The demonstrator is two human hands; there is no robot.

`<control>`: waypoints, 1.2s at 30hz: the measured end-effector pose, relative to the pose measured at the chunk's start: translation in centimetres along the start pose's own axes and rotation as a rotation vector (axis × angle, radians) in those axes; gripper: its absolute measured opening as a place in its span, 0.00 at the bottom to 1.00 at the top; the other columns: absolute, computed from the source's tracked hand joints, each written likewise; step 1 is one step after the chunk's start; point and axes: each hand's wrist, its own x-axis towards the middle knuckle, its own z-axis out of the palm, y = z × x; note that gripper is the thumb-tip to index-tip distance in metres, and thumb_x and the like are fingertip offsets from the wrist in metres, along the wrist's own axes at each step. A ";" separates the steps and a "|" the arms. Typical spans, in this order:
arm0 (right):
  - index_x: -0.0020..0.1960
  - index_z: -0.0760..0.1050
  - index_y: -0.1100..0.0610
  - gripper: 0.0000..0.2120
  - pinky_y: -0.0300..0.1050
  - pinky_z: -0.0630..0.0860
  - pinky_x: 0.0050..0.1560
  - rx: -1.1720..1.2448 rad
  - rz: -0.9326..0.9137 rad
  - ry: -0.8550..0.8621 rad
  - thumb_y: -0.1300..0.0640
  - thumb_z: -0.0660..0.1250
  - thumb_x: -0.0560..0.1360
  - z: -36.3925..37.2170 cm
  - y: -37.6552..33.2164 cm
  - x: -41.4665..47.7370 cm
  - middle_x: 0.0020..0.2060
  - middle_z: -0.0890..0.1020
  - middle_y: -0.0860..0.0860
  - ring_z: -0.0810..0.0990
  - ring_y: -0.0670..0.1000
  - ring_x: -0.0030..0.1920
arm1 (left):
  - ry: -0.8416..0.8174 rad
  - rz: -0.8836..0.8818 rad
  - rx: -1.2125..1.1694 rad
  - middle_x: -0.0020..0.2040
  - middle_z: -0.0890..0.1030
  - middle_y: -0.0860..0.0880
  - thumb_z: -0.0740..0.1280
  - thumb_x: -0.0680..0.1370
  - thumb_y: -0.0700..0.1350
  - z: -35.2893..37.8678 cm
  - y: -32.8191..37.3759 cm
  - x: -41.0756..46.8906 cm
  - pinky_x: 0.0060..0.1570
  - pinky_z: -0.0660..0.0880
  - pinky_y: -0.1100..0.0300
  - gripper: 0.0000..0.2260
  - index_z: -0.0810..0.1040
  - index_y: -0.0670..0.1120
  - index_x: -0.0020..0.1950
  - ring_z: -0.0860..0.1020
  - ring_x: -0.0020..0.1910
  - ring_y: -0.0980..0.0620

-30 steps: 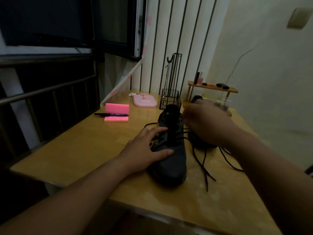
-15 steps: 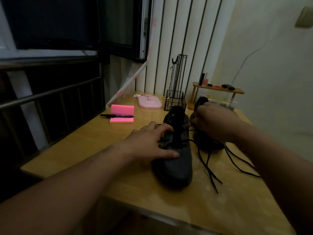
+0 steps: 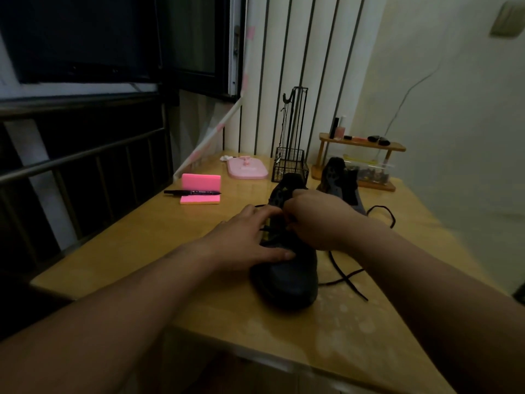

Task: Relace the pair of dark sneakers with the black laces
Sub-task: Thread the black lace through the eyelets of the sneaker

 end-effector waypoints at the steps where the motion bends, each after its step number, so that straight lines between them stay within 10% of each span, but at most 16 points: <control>1: 0.60 0.78 0.49 0.08 0.47 0.78 0.51 -0.005 0.004 -0.010 0.50 0.65 0.82 -0.1 0.1 0.0 0.54 0.74 0.49 0.75 0.50 0.51 | 0.003 -0.001 -0.012 0.74 0.65 0.56 0.74 0.68 0.73 0.0 -0.1 0.0 0.70 0.75 0.44 0.40 0.59 0.71 0.75 0.69 0.74 0.51; 17: 0.63 0.74 0.61 0.15 0.56 0.75 0.54 -0.070 0.625 0.317 0.56 0.69 0.80 -1.2 7.0 -1.5 0.58 0.75 0.60 0.75 0.61 0.59 | 0.017 -0.004 -0.052 0.69 0.67 0.57 0.75 0.70 0.69 0.2 0.3 -0.4 0.67 0.76 0.47 0.34 0.63 0.71 0.72 0.72 0.66 0.53; 21: 0.66 0.72 0.50 0.16 0.49 0.76 0.53 0.150 0.275 0.370 0.52 0.70 0.80 -0.5 4.5 -2.0 0.59 0.73 0.53 0.75 0.54 0.57 | 0.021 0.001 -0.083 0.68 0.67 0.57 0.76 0.69 0.70 0.6 0.1 -0.4 0.66 0.77 0.49 0.34 0.64 0.72 0.71 0.72 0.65 0.54; 24: 0.64 0.76 0.45 0.13 0.48 0.78 0.57 0.225 0.053 0.106 0.48 0.68 0.81 -0.4 1.9 -1.5 0.59 0.72 0.47 0.75 0.49 0.56 | 0.022 0.007 -0.106 0.69 0.66 0.57 0.76 0.70 0.68 0.7 -0.2 -0.2 0.66 0.77 0.50 0.36 0.63 0.70 0.73 0.72 0.65 0.54; 36: 0.54 0.78 0.51 0.06 0.49 0.79 0.51 0.219 0.085 0.004 0.49 0.66 0.83 -0.8 2.2 -0.2 0.48 0.76 0.49 0.77 0.49 0.47 | 0.039 0.019 -0.074 0.67 0.65 0.60 0.75 0.70 0.69 0.3 0.0 -0.6 0.63 0.77 0.53 0.36 0.63 0.70 0.73 0.70 0.65 0.55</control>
